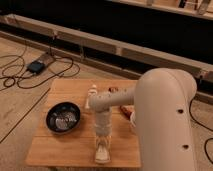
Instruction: Wipe the white sponge on the table
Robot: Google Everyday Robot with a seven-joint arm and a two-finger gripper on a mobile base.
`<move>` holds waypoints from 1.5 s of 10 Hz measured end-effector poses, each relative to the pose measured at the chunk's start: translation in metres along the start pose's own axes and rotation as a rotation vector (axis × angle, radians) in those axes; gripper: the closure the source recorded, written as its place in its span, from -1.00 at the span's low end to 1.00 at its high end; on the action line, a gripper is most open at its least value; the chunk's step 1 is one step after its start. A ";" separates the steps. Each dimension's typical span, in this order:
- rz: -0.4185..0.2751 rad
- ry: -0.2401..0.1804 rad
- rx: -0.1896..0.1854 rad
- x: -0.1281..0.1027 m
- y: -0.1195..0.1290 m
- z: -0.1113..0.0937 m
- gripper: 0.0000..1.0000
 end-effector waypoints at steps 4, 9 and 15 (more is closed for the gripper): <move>0.087 -0.050 -0.004 -0.031 -0.026 -0.013 1.00; 0.073 -0.105 -0.018 -0.064 -0.012 -0.033 1.00; -0.014 -0.174 -0.029 -0.080 0.012 -0.056 -0.06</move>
